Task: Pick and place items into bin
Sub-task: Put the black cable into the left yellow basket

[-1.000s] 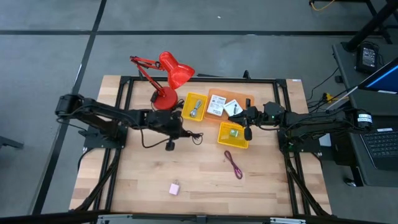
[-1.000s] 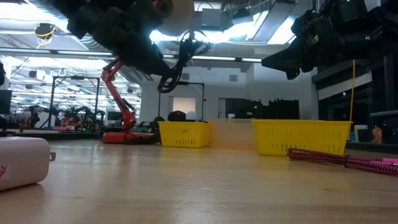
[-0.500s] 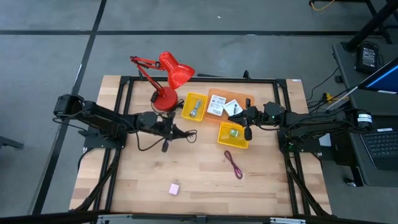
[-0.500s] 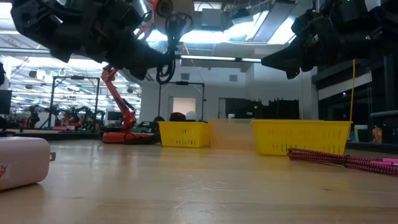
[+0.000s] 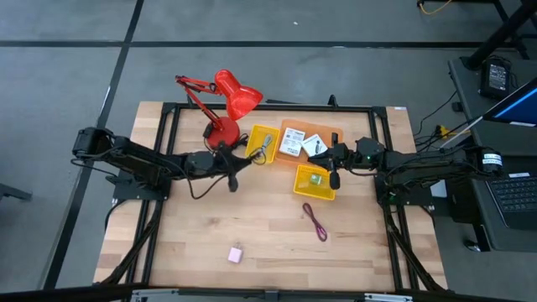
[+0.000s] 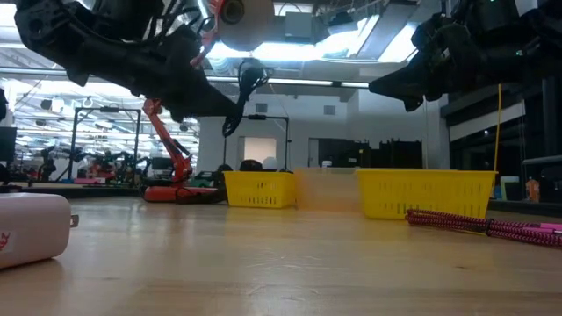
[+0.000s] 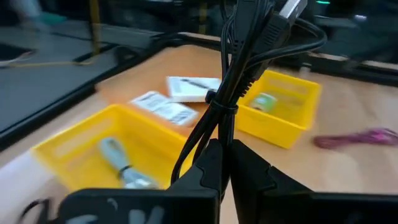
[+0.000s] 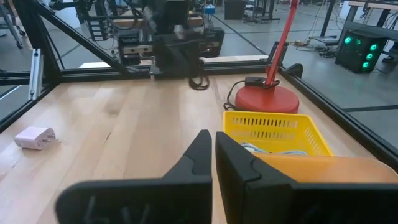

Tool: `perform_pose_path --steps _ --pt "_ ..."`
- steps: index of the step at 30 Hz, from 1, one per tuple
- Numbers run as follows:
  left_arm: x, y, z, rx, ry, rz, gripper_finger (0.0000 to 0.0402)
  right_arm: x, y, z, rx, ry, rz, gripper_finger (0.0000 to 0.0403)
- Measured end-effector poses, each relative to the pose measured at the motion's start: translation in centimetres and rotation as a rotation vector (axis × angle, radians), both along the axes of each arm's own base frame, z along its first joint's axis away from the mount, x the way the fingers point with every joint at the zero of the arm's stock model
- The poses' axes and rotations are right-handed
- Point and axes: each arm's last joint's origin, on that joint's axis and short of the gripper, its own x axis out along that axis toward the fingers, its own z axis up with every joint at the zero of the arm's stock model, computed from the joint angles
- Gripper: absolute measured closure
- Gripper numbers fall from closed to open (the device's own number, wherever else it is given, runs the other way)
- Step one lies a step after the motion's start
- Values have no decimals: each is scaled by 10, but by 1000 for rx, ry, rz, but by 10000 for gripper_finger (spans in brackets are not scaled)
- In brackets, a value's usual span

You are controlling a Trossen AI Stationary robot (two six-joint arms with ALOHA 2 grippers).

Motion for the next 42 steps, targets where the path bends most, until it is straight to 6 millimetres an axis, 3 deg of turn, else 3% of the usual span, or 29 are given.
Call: perform_pose_path --steps 11,16,23,32,42 --pt "-3 7 -3 -79 -7 240 392 0 0 0 0 0 0 397" --pt "3 14 1 -135 87 320 394 0 0 0 0 0 -1 397" --pt "23 31 11 -169 244 397 393 0 0 0 2 -3 -1 397" --pt "59 65 2 -223 315 395 392 0 0 2 -2 -20 -2 397" --pt "77 88 11 -333 404 456 391 0 0 2 -3 -21 -1 397"
